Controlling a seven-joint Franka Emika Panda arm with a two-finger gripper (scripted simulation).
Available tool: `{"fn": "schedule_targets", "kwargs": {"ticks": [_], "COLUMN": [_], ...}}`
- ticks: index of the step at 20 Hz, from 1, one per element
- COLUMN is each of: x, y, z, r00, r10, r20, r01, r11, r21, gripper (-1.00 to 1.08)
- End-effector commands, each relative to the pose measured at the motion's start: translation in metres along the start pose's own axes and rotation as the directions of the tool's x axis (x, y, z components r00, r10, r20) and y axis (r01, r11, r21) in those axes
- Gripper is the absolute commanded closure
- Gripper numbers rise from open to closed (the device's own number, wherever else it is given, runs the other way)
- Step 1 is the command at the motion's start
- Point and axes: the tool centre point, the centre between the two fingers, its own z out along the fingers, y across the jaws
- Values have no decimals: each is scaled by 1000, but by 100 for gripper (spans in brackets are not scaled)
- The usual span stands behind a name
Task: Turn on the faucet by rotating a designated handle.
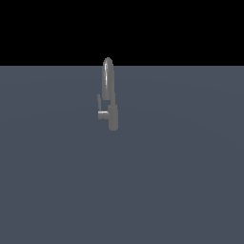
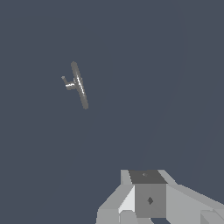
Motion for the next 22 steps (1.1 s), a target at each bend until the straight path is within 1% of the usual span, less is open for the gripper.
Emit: {"fn": "schedule_targets", "kwargs": {"ticks": [1, 5, 10, 16, 22], "x": [5, 12, 23, 39, 59], "y": [-7, -22, -46, -79, -116], "z": [-14, -32, -49, -58, -52], "r00": [997, 979, 941, 879, 809], "r10": [65, 158, 258, 353, 424], "r20": [-49, -125, -218, -320, -408], "r01": [-66, -166, -282, -405, -509], "r11": [998, 984, 955, 907, 851], "r21": [-24, -57, -88, -112, -125], "gripper": [108, 108, 108, 108, 108]}}
